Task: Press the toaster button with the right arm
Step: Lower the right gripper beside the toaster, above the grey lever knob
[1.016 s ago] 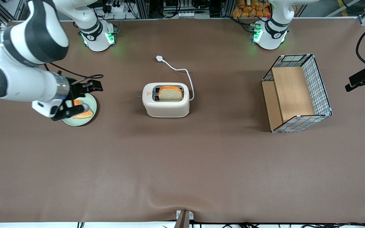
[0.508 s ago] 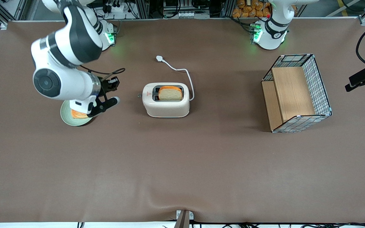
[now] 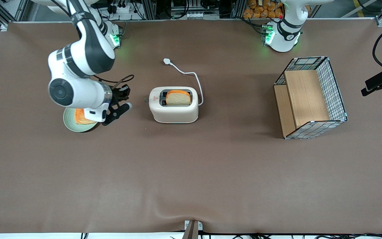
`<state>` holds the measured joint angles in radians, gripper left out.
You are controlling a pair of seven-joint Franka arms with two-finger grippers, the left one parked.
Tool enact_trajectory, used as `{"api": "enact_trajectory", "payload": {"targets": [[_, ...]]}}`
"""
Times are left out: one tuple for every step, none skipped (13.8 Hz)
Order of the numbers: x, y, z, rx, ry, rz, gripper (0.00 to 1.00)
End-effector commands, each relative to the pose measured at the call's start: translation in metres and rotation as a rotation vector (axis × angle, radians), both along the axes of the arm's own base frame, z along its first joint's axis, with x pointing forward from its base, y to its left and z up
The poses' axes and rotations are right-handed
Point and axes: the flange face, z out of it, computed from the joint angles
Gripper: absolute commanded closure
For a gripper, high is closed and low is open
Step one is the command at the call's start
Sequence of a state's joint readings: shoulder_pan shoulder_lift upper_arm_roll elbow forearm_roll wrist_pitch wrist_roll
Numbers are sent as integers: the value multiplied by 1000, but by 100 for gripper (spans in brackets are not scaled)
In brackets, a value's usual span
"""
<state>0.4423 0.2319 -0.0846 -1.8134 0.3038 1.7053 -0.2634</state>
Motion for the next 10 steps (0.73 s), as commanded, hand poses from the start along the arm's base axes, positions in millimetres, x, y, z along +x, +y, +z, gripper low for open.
{"api": "enact_trajectory", "payload": {"targets": [[-9,0,1,23,12,-110,91],[-10,2,-1,15,28,-155,91],[-12,7,-1,2,37,-188,91],[-13,8,-2,-15,51,-232,91],[-13,8,-3,-31,60,-272,92],[-13,10,-4,-35,71,-295,94],[-13,11,-10,-33,91,-319,95],[-14,8,-18,-30,117,-346,95],[-15,7,-23,-14,143,-377,96],[-18,5,-33,-3,166,-398,96]]}}
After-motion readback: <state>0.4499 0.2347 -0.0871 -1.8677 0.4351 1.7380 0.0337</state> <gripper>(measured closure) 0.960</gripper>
